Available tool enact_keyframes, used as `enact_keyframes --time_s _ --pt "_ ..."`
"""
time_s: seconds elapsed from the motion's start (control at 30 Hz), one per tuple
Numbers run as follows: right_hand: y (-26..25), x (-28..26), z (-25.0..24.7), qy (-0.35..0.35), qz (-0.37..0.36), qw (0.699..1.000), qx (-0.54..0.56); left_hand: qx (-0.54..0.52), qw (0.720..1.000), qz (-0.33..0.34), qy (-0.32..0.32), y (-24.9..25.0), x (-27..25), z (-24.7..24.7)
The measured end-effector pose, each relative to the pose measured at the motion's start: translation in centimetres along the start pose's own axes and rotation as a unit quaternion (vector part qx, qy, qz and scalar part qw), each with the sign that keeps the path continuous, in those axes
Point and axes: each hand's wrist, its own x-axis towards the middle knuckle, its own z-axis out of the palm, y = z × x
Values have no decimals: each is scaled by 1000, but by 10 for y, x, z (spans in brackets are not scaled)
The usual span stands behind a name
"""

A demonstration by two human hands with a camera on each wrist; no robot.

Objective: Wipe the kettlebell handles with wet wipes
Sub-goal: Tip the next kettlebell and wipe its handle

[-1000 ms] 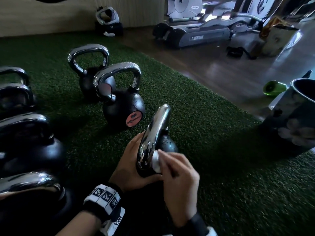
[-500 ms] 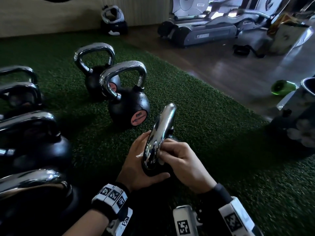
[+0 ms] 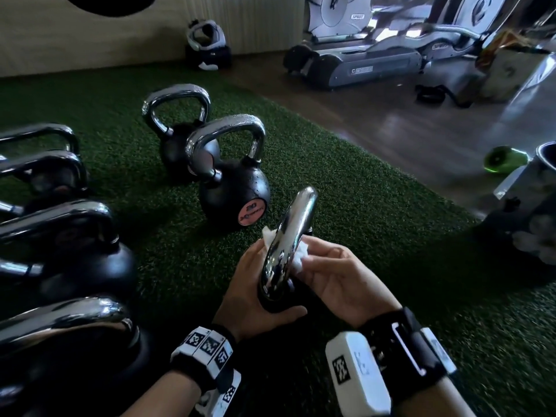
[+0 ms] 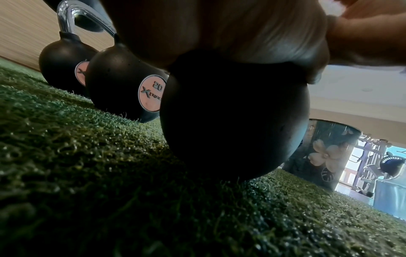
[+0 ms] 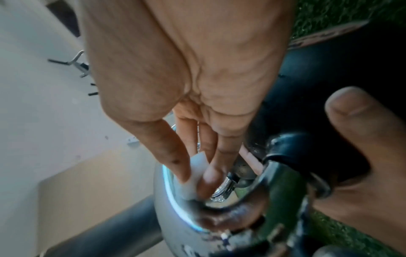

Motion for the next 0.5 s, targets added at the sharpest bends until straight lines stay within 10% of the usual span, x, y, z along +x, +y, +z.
enact_keyframes --time_s 0.3,0.5 --pt "9 -3 -5 7 -15 1000 7 5 1000 -10 -13 -1 -1 -1" --pt "-4 29 -10 147 -112 982 36 -8 1000 -20 -16 3 -1 -1"
